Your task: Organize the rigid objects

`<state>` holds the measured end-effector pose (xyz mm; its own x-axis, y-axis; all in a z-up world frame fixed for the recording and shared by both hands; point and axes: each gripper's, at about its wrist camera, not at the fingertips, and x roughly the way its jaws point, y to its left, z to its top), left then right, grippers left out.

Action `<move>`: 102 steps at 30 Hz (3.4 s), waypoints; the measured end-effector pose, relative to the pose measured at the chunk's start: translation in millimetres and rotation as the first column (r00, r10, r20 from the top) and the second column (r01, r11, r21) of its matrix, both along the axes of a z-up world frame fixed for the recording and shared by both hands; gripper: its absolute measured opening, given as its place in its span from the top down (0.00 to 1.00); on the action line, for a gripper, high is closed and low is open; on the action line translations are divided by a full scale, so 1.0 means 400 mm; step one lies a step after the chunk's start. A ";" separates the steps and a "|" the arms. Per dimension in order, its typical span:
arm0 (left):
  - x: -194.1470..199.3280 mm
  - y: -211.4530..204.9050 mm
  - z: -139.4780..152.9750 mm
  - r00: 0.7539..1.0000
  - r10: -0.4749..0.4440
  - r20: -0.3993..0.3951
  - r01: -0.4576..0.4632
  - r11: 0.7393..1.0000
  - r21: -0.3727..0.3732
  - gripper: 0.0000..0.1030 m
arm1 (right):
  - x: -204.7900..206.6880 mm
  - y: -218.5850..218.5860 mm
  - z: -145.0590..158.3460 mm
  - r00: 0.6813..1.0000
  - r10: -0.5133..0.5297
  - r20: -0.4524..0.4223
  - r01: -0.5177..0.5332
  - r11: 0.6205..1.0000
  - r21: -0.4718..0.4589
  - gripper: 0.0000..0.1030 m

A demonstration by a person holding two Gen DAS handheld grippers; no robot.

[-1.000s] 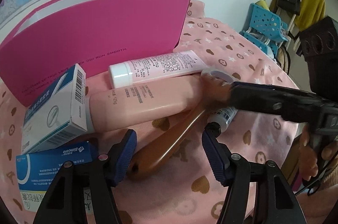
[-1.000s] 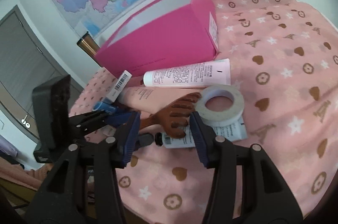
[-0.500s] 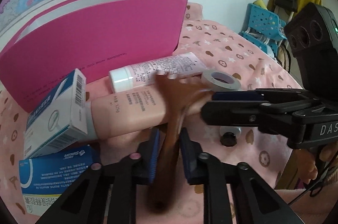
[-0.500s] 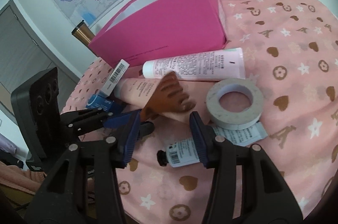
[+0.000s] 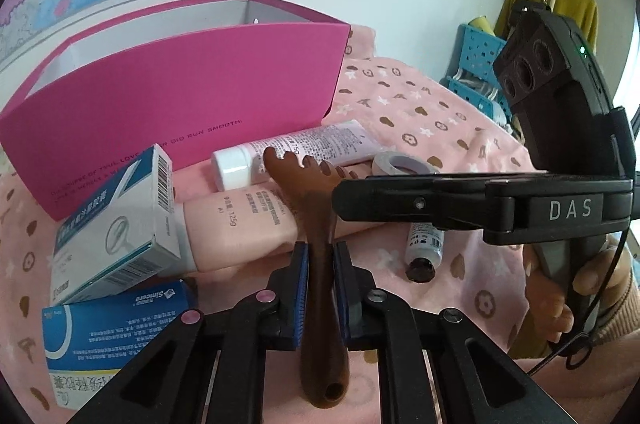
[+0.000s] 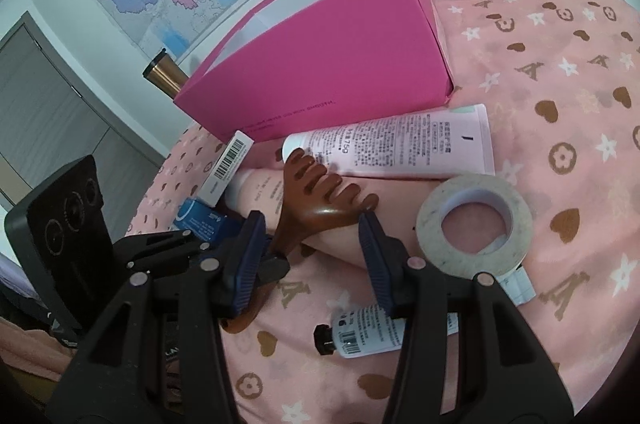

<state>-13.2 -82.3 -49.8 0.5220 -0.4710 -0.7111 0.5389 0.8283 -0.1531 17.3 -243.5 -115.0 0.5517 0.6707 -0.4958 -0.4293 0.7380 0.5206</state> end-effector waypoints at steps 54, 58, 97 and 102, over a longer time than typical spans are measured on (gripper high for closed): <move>0.093 -0.037 0.287 0.959 -0.129 0.253 0.115 0.991 0.070 0.79 | 0.044 -0.004 0.240 0.990 -0.004 0.144 -0.025 0.980 0.199 0.87; 0.159 -0.051 0.335 0.951 -0.120 0.286 0.091 0.989 0.113 0.79 | 0.100 -0.007 0.295 0.984 -0.051 0.170 0.009 0.971 0.238 0.87; 0.324 0.065 0.290 0.973 0.031 0.228 -0.047 0.997 0.063 0.54 | 0.204 -0.031 0.265 0.982 -0.151 0.110 0.135 0.981 0.142 0.75; 0.251 0.129 0.302 0.962 0.089 0.259 -0.098 0.995 0.022 0.48 | 0.164 -0.018 0.256 0.985 -0.114 0.128 0.100 0.989 0.112 0.71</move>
<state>87.1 -30.8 70.9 0.7302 -0.3891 -0.5617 0.4765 0.8791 0.0105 82.9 -250.7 -12.4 0.6795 0.6486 -0.3429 -0.4220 0.7279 0.5405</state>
